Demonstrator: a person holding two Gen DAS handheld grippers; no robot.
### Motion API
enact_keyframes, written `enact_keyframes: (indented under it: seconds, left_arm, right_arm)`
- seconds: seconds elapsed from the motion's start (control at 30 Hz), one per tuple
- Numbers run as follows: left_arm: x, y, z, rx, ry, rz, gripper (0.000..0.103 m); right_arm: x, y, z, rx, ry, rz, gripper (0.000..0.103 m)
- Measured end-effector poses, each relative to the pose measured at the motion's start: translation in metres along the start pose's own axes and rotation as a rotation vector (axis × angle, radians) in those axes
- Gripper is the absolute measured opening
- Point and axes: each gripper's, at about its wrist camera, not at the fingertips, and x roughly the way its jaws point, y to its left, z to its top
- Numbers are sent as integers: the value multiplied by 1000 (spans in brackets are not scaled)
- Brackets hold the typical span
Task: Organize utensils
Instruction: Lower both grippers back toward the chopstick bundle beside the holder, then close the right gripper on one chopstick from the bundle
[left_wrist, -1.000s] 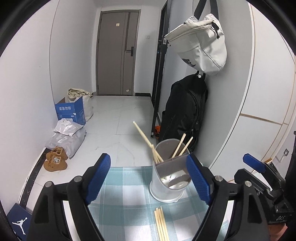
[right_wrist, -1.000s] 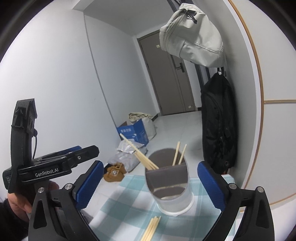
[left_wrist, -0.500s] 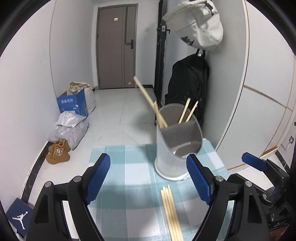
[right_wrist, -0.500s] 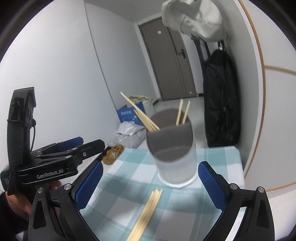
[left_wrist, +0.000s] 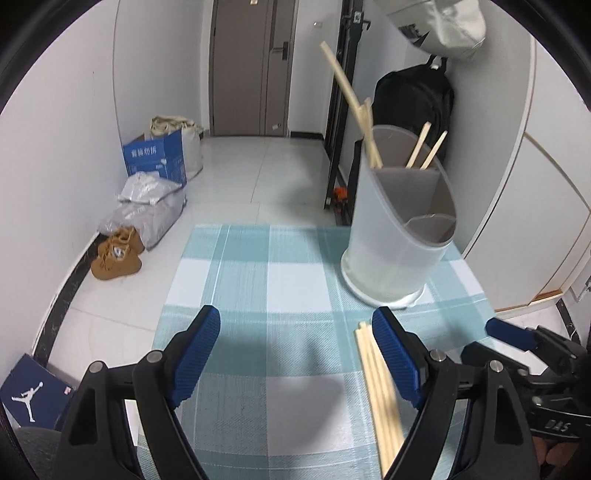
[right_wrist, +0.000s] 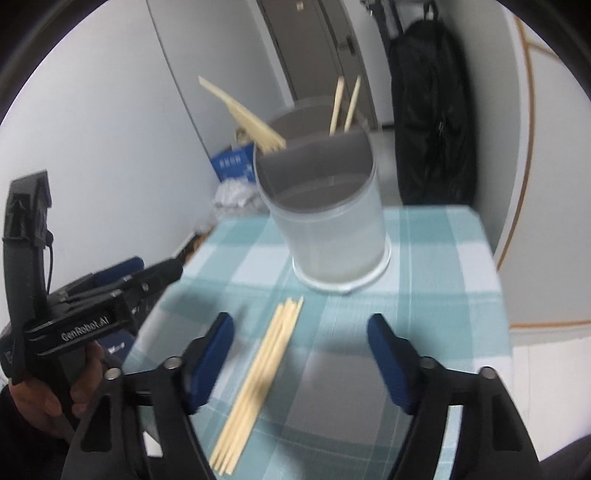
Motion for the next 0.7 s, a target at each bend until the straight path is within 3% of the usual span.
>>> enact_keyframes:
  seconds: [0.17,0.3,0.5,0.7]
  left_arm:
    - [7,11,-1,-38,26,-6,81]
    - [8,16,0,-52,28,-12,81]
    - [9,22,1,-68,38,-26,81]
    - [17,42,5,-148,75,-38,81]
  right_arm:
    - [25,2,-5,11,108,-9,54]
    - [43,7,-3,-5,177,-5,35]
    - [69,15,6,-20,261,-26,28]
    - [89,16,10,-7,354,-75,18]
